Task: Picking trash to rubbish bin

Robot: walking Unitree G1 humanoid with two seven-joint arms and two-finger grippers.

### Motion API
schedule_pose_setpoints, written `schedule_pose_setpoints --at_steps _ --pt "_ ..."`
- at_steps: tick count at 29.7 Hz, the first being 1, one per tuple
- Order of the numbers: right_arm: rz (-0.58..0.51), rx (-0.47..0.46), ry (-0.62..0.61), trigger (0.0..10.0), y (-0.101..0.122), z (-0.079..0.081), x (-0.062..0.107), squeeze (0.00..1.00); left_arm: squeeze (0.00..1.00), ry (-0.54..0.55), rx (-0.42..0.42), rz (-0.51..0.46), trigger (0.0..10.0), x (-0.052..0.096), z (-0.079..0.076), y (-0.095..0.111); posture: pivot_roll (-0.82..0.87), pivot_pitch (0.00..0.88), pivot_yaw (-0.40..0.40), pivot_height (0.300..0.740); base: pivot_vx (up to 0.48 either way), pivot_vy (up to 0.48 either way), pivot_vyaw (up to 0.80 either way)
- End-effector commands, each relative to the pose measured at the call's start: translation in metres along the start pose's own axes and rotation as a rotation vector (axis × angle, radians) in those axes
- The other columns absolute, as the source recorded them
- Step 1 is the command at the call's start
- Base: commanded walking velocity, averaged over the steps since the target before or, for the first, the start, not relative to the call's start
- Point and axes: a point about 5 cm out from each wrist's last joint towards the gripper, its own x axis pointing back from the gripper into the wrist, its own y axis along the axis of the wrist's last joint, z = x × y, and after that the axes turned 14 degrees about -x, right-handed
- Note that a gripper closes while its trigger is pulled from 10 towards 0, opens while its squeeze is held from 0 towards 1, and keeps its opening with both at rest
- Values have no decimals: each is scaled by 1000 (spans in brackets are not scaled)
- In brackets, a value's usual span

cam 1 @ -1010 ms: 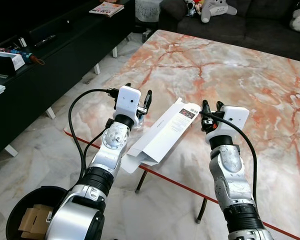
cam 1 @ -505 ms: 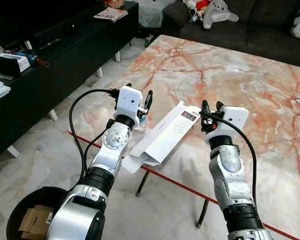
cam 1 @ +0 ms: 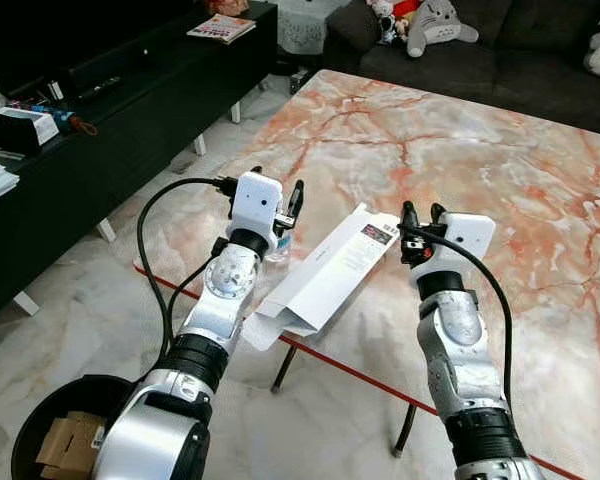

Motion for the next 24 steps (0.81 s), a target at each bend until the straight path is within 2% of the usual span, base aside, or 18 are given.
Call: schedule_pose_setpoints --at_steps 1,6,15,24 --pt "8 -1 -3 10000 -2 -1 1 0 0 1 -15 -15 10000 -3 1 4 56 96 -55 740 326 0 0" --pt "10 -3 -1 10000 -3 0 1 0 0 -9 -17 4 10000 -2 -1 1 55 98 -55 740 295 0 0" --pt "13 -4 1 10000 -3 0 2 0 0 -8 -15 14 10000 -7 0 2 51 102 -56 740 0 0 0" --pt "15 -4 1 10000 -4 -1 4 0 0 20 -25 19 10000 -15 7 5 50 109 -60 740 0 0 0"
